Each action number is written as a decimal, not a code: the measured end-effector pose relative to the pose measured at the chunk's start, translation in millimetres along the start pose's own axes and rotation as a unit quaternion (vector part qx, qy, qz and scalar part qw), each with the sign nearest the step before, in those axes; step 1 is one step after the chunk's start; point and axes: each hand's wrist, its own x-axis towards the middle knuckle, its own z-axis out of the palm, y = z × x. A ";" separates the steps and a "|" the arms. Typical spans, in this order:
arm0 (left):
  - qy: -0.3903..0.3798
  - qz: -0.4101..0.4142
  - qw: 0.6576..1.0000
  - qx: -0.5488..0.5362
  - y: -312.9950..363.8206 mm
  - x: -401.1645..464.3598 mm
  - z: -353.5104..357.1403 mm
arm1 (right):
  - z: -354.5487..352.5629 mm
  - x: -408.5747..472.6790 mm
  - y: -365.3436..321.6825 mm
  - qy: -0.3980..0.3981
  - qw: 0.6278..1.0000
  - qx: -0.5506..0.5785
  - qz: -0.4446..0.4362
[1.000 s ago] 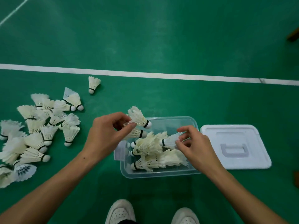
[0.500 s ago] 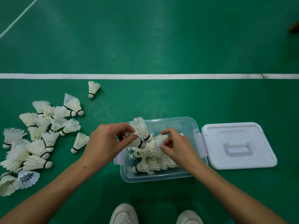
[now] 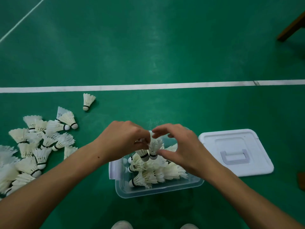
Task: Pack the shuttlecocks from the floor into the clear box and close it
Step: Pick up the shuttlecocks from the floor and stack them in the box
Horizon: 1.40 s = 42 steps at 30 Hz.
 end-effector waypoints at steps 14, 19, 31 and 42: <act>0.080 -0.094 0.991 -0.049 -4.9 -12.4 2.0 | 1.2 -36.9 46.5 0.149 0.974 -0.013 0.171; 0.076 -0.131 0.986 -0.072 -7.9 -23.4 9.9 | 21.9 -43.1 50.3 0.151 0.966 -0.037 0.206; 0.081 -0.146 0.978 -0.125 -5.6 -31.0 20.8 | 67.2 -31.2 39.9 0.079 0.945 0.111 0.297; 0.061 -0.111 0.979 -0.160 0.3 -23.9 31.1 | 43.8 -33.8 44.7 -0.045 0.936 0.120 0.329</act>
